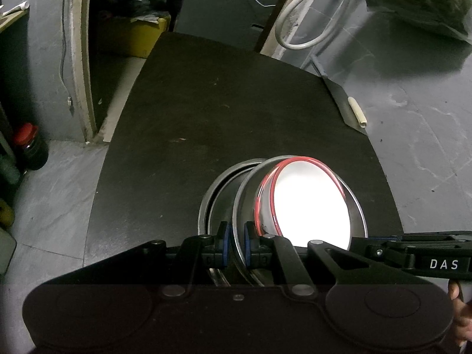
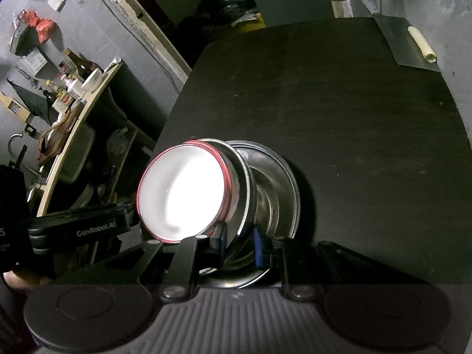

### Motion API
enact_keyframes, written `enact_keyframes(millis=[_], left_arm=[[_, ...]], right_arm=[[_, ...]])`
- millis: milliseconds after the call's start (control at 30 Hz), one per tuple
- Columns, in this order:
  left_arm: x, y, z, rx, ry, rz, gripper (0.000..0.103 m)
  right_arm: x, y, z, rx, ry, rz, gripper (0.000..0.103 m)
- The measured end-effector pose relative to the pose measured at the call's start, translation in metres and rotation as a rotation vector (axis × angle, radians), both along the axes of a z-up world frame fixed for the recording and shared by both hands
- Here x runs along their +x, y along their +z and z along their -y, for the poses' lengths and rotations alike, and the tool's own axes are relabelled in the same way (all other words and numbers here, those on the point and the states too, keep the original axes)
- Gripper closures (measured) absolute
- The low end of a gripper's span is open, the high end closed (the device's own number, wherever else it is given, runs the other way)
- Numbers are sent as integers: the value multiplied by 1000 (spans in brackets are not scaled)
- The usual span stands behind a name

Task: Organize plates and bowls
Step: 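Lower the nested bowls onto the steel plate stack with both grippers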

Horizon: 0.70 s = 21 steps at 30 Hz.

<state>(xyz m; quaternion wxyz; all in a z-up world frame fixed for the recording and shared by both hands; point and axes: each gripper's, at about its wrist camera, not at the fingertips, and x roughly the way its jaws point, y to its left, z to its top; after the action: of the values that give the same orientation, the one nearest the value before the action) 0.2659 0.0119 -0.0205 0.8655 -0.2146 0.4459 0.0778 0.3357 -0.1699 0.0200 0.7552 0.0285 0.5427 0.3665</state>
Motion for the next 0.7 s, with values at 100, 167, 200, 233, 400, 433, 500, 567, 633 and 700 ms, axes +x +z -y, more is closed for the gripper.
enact_keyframes(millis=[100, 167, 200, 233, 400, 433, 500, 567, 633, 700], left_arm=[[1, 0, 0, -1, 3, -2, 95], [1, 0, 0, -2, 5, -2, 95], [1, -1, 0, -3, 6, -3, 95], [1, -1, 0, -3, 6, -3, 95], [0, -2, -1, -3, 7, -7, 95], [0, -2, -1, -3, 8, -8, 95], [0, -3, 0, -3, 9, -10, 95], [0, -4, 0, -4, 10, -12, 95], [1, -5, 0, -4, 11, -14, 95], [2, -6, 0, -5, 12, -16, 94]], right_arm=[[0, 0, 0, 1, -1, -2, 82], [0, 0, 0, 1, -3, -2, 82], [0, 0, 0, 2, -3, -2, 82], [0, -1, -1, 2, -4, -3, 82], [0, -1, -1, 1, -4, -3, 82], [0, -1, -1, 2, -5, -4, 82], [-1, -1, -1, 1, -5, -4, 82], [-1, -2, -1, 2, -6, -6, 82], [-1, -3, -1, 2, -7, -8, 82], [-1, -3, -1, 2, -8, -9, 82]])
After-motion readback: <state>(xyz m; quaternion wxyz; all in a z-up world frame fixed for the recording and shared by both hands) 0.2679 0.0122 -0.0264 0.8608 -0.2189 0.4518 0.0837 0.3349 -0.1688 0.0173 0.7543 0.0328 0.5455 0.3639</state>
